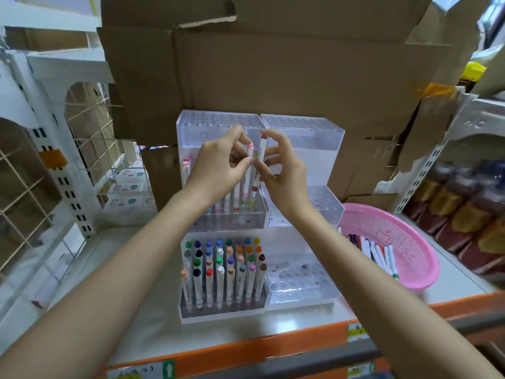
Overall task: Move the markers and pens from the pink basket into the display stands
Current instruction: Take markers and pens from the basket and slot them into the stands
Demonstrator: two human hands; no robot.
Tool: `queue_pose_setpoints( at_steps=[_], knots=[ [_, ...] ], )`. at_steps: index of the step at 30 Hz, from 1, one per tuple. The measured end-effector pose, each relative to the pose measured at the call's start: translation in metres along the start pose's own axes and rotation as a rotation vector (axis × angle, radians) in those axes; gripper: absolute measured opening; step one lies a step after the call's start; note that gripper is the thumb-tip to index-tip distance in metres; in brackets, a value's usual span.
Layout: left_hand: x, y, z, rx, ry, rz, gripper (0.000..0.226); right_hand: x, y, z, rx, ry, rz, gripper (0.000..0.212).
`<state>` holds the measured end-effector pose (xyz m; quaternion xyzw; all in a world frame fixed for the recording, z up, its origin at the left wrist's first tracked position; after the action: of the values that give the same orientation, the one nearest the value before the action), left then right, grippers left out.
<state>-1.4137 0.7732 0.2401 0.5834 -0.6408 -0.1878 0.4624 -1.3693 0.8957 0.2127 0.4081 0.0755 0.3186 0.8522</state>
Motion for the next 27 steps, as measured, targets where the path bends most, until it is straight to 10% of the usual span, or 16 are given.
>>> queue_pose_setpoints(
  at_steps=[27],
  knots=[
    [-0.012, -0.023, -0.011, -0.446, 0.483, -0.03, 0.025, -0.002, -0.008, -0.007, 0.019, -0.056, 0.008, 0.044]
  ],
)
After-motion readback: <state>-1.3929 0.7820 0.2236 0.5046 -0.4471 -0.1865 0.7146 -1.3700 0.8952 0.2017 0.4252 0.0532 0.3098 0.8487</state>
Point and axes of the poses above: each hand's wrist, its own y-axis towards the middle knuckle, its own x-axis out of the back of the hand, z = x × y, the point moved 10 cm from there along y, towards the middle knuckle, and after that the axes turned 13 degrees about -z, right-handed, at the moved point
